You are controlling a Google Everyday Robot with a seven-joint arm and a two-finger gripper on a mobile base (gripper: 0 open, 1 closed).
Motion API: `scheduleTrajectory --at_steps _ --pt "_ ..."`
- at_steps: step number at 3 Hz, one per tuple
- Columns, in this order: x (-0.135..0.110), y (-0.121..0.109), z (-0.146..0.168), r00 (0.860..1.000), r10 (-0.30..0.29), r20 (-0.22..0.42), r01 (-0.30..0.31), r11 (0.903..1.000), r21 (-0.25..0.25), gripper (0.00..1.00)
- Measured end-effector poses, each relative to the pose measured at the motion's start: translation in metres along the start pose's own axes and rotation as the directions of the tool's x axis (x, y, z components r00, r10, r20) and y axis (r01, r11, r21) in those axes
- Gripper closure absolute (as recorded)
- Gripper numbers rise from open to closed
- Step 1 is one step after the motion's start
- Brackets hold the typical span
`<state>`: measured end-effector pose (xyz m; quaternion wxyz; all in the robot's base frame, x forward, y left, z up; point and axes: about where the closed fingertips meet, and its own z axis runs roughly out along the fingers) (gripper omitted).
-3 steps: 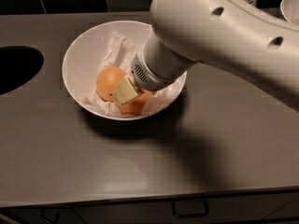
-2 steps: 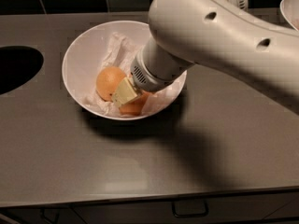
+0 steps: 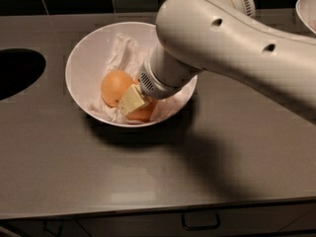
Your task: Pick orange from white bowl
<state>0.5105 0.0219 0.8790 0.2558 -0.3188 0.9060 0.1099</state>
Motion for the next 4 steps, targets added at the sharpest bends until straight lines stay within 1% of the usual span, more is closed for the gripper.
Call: scheduleTrajectory --at_steps 4 --pt "0.002 0.002 0.017 1.0 0.003 -0.014 -0.004 0.9996 -0.028 0.28"
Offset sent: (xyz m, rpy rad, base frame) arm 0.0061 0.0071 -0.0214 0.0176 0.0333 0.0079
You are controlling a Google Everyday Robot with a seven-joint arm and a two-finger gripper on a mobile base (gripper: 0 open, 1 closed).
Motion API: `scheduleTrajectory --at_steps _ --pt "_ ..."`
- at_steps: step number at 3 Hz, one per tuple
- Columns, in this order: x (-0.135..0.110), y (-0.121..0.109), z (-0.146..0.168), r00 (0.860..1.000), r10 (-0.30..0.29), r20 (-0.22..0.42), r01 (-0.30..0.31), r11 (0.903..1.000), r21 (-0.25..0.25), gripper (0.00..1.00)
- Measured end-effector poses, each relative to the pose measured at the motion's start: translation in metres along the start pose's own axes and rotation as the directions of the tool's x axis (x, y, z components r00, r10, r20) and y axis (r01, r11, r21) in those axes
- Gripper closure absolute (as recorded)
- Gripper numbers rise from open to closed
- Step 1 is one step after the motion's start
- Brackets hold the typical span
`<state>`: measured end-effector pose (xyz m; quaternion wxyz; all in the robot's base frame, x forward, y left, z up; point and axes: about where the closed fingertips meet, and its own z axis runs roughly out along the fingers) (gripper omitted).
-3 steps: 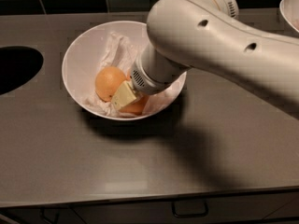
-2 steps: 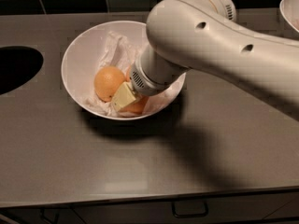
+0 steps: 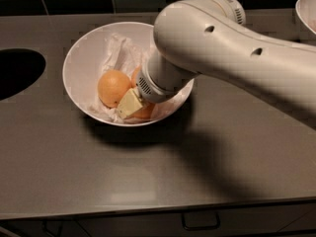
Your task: Pick orange from white bowl
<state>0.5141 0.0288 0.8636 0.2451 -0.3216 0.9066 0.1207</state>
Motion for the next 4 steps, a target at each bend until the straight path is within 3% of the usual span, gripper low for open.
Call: scheduleTrajectory --at_steps 1,4 --pt "0.0002 0.0008 0.0043 1.0 -0.002 -0.007 0.002 1.0 -0.01 0.29" --pt "0.0003 0.001 0.0036 1.0 -0.004 -0.007 0.004 1.0 -0.009 0.94"
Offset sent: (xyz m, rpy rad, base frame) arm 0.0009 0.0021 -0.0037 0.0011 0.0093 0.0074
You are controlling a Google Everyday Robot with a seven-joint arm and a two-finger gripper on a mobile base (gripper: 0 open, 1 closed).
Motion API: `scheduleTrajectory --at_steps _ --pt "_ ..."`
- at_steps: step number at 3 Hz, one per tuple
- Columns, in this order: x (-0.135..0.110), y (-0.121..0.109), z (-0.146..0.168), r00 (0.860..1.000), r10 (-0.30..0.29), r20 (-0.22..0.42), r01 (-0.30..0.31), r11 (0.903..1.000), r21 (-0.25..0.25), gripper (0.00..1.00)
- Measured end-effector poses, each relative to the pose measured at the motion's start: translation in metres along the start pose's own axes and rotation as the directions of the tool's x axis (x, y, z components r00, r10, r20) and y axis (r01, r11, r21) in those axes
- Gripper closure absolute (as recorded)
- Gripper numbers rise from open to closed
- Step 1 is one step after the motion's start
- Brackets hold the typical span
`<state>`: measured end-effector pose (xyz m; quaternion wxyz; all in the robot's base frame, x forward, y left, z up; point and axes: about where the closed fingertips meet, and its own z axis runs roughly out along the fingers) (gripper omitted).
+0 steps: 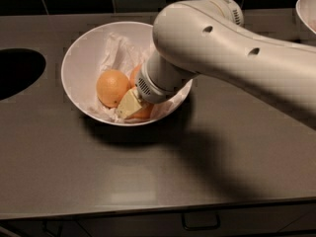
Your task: Pick orange from white bowl
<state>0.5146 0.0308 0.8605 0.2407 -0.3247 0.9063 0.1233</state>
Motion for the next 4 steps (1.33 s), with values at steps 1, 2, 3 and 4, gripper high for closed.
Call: scheduleTrajectory --at_steps 1,2,3,4 --pt "0.0 0.002 -0.009 1.0 -0.011 0.001 0.011 0.9999 0.006 1.0" --pt "-0.003 0.005 -0.023 0.999 -0.021 0.026 0.021 0.9997 0.011 1.0" --pt "-0.008 0.009 -0.033 0.998 -0.034 0.06 0.034 0.9994 0.008 1.0" --pt "-0.012 0.012 -0.044 0.994 -0.04 0.101 0.04 0.9992 -0.002 1.0"
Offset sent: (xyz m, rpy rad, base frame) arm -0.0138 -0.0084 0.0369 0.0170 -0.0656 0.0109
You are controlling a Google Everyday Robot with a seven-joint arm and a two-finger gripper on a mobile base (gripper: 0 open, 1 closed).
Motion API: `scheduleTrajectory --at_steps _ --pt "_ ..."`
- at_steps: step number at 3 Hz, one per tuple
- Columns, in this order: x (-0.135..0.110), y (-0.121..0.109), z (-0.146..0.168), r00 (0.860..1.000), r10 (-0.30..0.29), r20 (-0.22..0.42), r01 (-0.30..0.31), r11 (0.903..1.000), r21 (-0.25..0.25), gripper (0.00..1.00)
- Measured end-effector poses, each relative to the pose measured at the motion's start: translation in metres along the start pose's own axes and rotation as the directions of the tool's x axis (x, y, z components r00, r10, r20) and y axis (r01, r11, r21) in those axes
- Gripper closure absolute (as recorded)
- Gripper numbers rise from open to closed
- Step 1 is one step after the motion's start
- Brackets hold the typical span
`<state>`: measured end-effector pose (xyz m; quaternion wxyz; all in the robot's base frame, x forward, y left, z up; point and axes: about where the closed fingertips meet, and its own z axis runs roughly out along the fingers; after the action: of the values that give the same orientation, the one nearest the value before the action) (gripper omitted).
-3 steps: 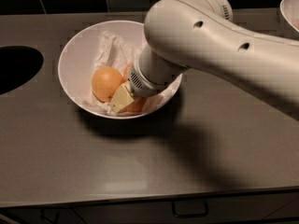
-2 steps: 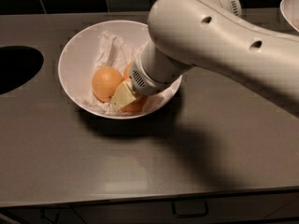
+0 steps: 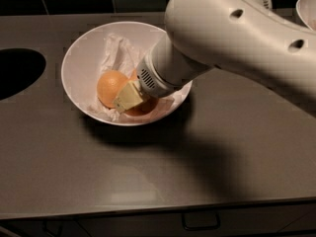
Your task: Pick orange from white bowl
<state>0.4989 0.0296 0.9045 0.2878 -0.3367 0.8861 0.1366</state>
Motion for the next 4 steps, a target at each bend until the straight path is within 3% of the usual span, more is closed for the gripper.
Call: scheduleTrajectory --at_steps 2,4 --pt "-0.006 0.003 -0.025 0.99 0.008 0.144 0.004 0.9969 -0.079 1.0" --pt "-0.006 0.004 -0.064 0.952 0.008 0.306 0.038 0.9886 -0.145 1.0"
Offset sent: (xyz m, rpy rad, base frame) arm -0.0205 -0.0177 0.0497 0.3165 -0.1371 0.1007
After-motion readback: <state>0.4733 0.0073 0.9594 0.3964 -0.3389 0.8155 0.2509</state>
